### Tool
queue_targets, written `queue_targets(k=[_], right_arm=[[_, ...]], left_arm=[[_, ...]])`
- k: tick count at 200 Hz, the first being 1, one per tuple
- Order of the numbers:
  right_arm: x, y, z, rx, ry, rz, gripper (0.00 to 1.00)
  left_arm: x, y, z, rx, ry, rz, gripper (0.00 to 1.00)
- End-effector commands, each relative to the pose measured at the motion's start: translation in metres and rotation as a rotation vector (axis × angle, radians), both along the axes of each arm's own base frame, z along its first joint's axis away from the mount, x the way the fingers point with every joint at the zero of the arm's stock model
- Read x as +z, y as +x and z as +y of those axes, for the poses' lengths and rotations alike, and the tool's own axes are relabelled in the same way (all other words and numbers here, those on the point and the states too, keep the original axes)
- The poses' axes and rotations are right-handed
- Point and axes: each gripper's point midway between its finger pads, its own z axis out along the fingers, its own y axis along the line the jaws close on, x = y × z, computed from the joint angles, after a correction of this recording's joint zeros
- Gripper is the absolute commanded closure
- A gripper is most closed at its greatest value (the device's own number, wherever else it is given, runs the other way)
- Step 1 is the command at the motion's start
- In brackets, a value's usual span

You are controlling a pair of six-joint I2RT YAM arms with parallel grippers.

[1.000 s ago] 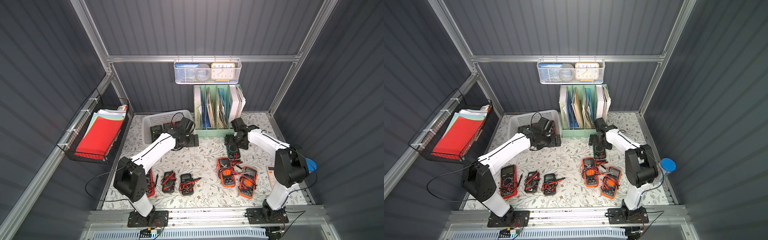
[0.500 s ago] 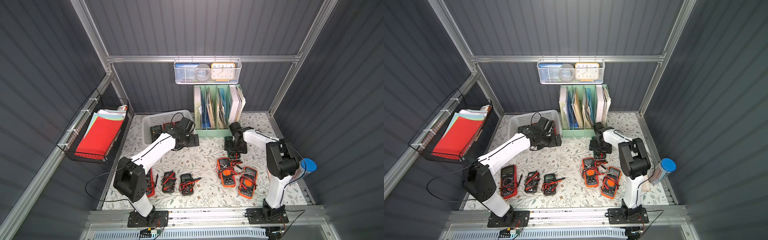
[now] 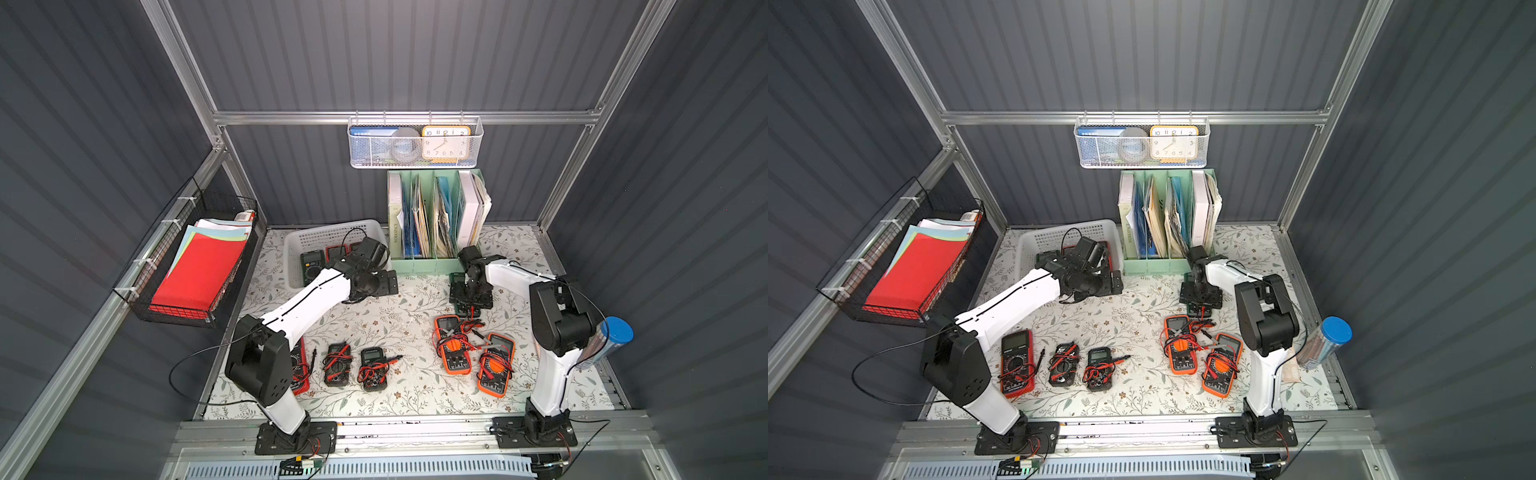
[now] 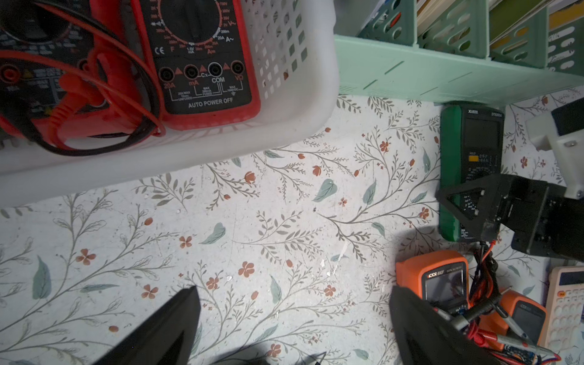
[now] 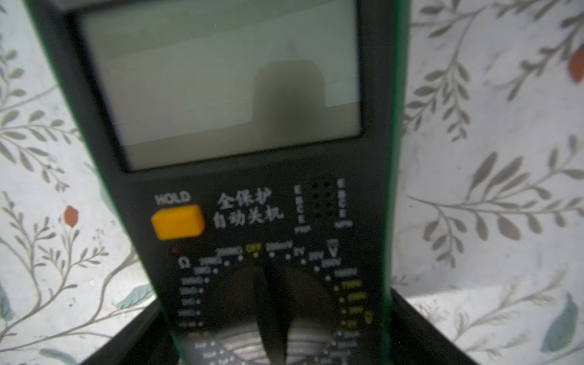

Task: Put the multimeter into the basket
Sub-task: Pick up the multimeter from the center of the board.

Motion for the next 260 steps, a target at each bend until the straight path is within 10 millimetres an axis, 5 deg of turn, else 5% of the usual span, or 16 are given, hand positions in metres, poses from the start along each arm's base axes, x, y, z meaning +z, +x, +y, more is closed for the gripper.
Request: queue_targets(k=[1, 94, 148, 191, 217, 260], right_arm=[[0.001, -0.013, 0.003, -0.004, 0.038, 0.013, 0.31], [0.078, -0.01, -0.022, -0.097, -0.013, -0.256, 0.41], [0.129, -0.009, -0.003, -0.059, 0.099, -0.356, 0.42], [0.169, -0.007, 0.055, 0.086, 0.149, -0.406, 0.42], [0.189, -0.007, 0.108, 0.188, 0.189, -0.435, 0.41], [0.213, 0.001, 0.202, 0.327, 0.27, -0.479, 0.41]], left_arm=[[0.01, -0.004, 0.003, 0.012, -0.023, -0.014, 0.01], [0.001, -0.004, 0.01, 0.05, 0.007, -0.003, 0.01], [0.003, 0.0, 0.032, 0.127, 0.013, 0.003, 0.01], [0.024, 0.016, 0.074, 0.231, -0.001, -0.025, 0.01], [0.046, 0.031, 0.101, 0.281, 0.016, -0.068, 0.01], [0.05, 0.056, 0.154, 0.404, -0.012, -0.066, 0.01]])
